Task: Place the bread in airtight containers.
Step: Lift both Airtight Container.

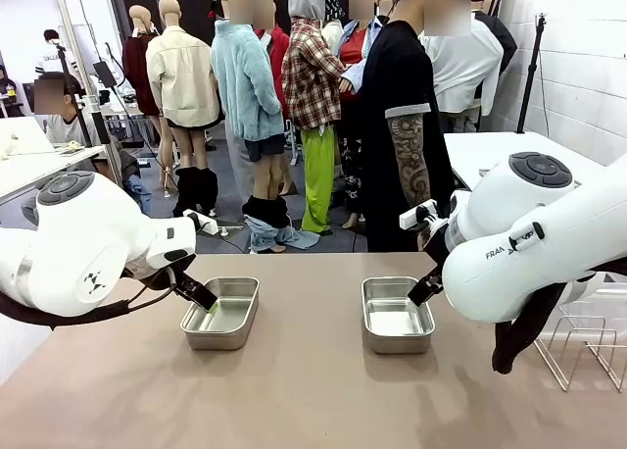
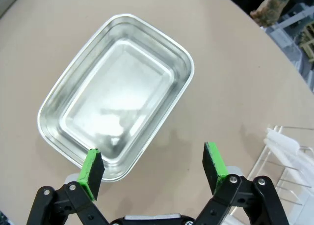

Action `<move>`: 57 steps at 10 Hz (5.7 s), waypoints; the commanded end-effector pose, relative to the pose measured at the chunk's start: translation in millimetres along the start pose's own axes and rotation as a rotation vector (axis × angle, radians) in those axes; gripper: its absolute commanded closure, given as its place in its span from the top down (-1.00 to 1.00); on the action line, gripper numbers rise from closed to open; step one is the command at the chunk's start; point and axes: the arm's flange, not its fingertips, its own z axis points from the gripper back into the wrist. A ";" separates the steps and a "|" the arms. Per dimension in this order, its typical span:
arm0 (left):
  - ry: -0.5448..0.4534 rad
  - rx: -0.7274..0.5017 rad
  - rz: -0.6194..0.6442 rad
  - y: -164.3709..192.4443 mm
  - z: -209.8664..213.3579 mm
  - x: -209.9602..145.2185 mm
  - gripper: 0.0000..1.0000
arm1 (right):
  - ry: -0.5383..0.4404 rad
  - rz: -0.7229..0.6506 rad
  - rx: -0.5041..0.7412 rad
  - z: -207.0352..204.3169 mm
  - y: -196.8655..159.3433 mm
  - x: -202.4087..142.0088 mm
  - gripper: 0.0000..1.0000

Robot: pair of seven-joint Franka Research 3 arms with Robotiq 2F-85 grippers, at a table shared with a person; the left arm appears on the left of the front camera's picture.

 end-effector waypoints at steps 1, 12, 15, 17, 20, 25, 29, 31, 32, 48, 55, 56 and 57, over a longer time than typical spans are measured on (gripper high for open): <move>-0.028 0.071 -0.058 3.2 27.5 23.6 1.00 | -0.040 0.024 -0.079 28.0 1.9 4.8 1.00; -0.056 0.048 0.108 182.0 121.1 32.2 1.00 | -0.140 -0.676 -0.357 197.8 -190.5 -162.1 1.00; -0.049 0.086 0.130 180.0 119.1 22.8 1.00 | -0.141 -0.670 -0.407 222.3 -216.7 -115.6 1.00; -0.049 0.086 0.130 180.0 119.1 22.8 1.00 | -0.141 -0.670 -0.407 222.3 -216.7 -115.6 1.00; -0.049 0.086 0.130 180.0 119.1 22.8 1.00 | -0.141 -0.670 -0.407 222.3 -216.7 -115.6 1.00; -0.049 0.086 0.130 180.0 119.1 22.8 1.00 | -0.141 -0.670 -0.407 222.3 -216.7 -115.6 1.00; -0.049 0.086 0.130 180.0 119.1 22.8 1.00 | -0.141 -0.670 -0.407 222.3 -216.7 -115.6 1.00; -0.049 0.086 0.130 180.0 119.1 22.8 1.00 | -0.141 -0.670 -0.407 222.3 -216.7 -115.6 1.00; -0.049 0.086 0.130 180.0 119.1 22.8 1.00 | -0.141 -0.670 -0.407 222.3 -216.7 -115.6 1.00; -0.045 0.089 0.138 178.9 117.6 26.5 1.00 | -0.144 -0.655 -0.405 223.7 -217.3 -116.0 1.00; 0.239 -0.035 0.412 84.9 105.9 96.8 1.00 | 0.326 -0.558 -0.122 200.4 -123.6 122.7 1.00; 0.263 -0.026 0.438 85.4 90.6 97.7 1.00 | 0.425 -0.595 -0.104 162.0 -112.4 143.5 1.00; 0.270 0.004 0.483 83.4 70.9 94.8 1.00 | 0.366 -0.672 -0.086 130.3 -105.0 147.9 1.00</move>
